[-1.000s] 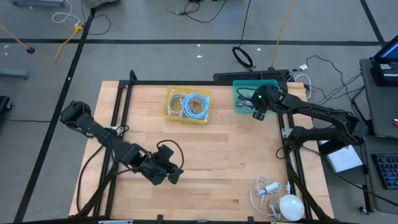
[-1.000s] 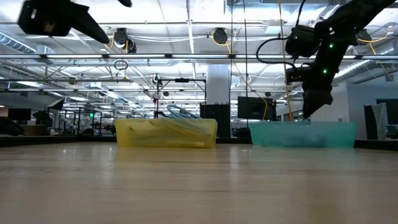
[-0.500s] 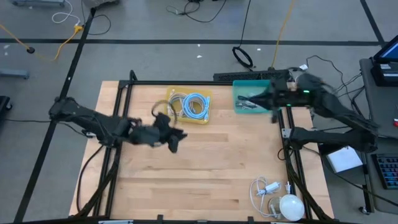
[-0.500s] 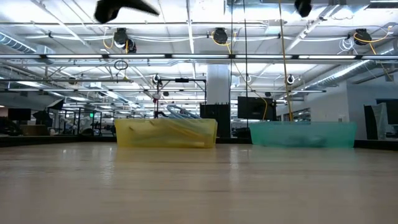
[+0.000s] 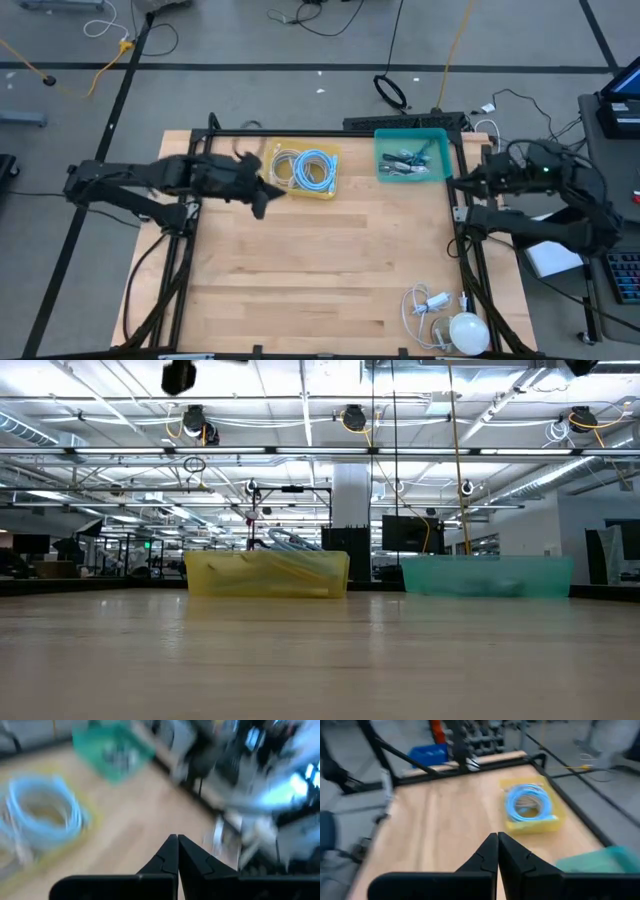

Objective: Pick & Place USB Port
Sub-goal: Adjust the yellow bin

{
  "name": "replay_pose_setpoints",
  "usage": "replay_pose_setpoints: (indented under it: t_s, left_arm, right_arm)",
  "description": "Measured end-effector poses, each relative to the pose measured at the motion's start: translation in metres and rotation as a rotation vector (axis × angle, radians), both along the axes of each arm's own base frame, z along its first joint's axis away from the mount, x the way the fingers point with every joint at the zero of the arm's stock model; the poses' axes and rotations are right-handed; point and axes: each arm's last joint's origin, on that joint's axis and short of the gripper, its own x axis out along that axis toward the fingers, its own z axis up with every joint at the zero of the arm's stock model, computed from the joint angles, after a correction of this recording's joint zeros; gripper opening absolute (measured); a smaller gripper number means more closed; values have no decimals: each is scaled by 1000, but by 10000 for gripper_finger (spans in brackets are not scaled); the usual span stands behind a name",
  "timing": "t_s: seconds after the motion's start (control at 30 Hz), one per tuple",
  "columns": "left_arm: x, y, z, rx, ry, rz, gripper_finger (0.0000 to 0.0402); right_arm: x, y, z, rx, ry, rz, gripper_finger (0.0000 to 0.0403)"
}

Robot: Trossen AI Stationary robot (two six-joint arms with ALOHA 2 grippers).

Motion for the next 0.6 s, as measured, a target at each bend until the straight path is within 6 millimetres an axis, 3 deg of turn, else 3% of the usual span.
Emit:
replay_pose_setpoints:
  t_s: [0.17,0.3,0.47,0.6]
  left_arm:
    - [30,0,-51,-106,340,-147,1]
    - [67,4,-94,-104,467,-228,1]
    - [101,30,-151,-141,593,-225,1]
    - [109,56,-187,-157,689,-207,1]
  right_arm:
    - [-10,7,3,88,-78,66,0]
    - [-13,9,3,131,-98,72,0]
    - [-13,8,5,146,-118,67,0]
    - [-12,8,9,148,-153,62,0]
